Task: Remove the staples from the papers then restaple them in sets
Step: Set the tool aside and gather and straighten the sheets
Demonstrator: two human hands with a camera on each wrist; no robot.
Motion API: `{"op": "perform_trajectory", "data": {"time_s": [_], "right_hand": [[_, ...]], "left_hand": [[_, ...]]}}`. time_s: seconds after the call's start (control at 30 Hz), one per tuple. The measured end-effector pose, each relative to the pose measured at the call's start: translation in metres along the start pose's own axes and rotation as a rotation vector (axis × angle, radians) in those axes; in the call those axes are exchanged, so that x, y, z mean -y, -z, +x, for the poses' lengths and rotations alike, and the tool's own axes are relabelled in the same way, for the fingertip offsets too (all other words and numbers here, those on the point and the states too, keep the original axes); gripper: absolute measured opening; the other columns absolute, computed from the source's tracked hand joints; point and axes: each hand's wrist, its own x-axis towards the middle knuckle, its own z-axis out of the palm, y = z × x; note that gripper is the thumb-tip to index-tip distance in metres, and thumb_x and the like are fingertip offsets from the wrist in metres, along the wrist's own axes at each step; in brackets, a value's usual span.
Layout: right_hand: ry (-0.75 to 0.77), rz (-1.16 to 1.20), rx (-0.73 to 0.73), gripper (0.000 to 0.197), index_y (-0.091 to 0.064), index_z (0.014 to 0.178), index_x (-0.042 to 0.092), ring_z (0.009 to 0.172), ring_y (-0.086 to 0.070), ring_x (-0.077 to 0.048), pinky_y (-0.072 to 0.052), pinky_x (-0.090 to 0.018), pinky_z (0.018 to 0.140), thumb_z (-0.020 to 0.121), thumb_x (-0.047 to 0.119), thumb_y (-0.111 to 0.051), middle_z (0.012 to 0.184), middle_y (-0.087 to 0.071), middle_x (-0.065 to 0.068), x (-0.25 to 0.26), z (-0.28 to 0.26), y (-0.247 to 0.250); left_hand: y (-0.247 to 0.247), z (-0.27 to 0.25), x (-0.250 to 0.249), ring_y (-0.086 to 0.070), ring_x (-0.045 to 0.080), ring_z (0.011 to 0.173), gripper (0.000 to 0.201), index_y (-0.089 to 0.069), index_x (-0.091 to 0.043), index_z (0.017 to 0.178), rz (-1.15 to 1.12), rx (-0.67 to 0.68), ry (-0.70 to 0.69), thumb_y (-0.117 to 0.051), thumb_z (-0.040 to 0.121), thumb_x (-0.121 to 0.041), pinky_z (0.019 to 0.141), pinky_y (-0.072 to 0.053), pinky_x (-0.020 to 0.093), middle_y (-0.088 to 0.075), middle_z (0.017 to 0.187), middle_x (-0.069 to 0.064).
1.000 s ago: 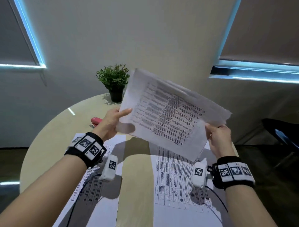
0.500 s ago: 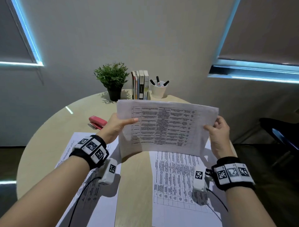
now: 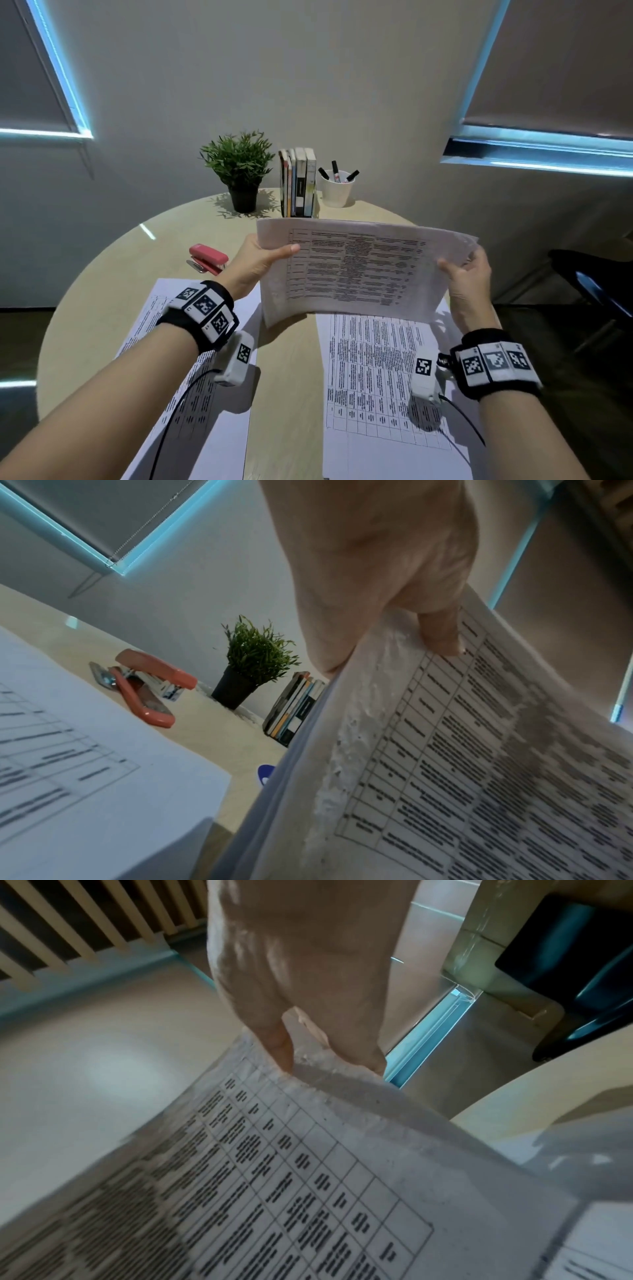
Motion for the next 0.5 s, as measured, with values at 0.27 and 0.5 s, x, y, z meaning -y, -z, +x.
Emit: {"op": "perform_trajectory", "data": {"time_s": [0.27,0.5], "right_hand": [[-0.004,0.007,-0.018,0.059,-0.041,0.134,0.019,0.091,-0.052,-0.003,-0.044,-0.012,0.065,0.086,-0.014,-0.056,0.105,-0.053,0.005,0.005,0.003,0.005],[-0.005,0.023,-0.021,0.051,-0.042,0.126,0.019,0.093,-0.059,-0.006,-0.053,-0.013,0.063,0.088,-0.012,-0.056,0.105,-0.057,0.001,0.009,0.004,0.0]], "left_hand": [[0.0,0.004,-0.009,-0.07,0.016,0.092,0.04,-0.068,0.0,0.109,-0.028,-0.014,-0.058,-0.075,0.071,-0.01,0.077,-0.055,0.024,-0.075,0.099,0.007],[-0.002,0.007,-0.016,-0.069,0.017,0.086,0.036,-0.068,0.0,0.105,-0.031,-0.028,-0.047,-0.077,0.072,-0.009,0.075,-0.056,0.029,-0.074,0.093,0.007]]}}
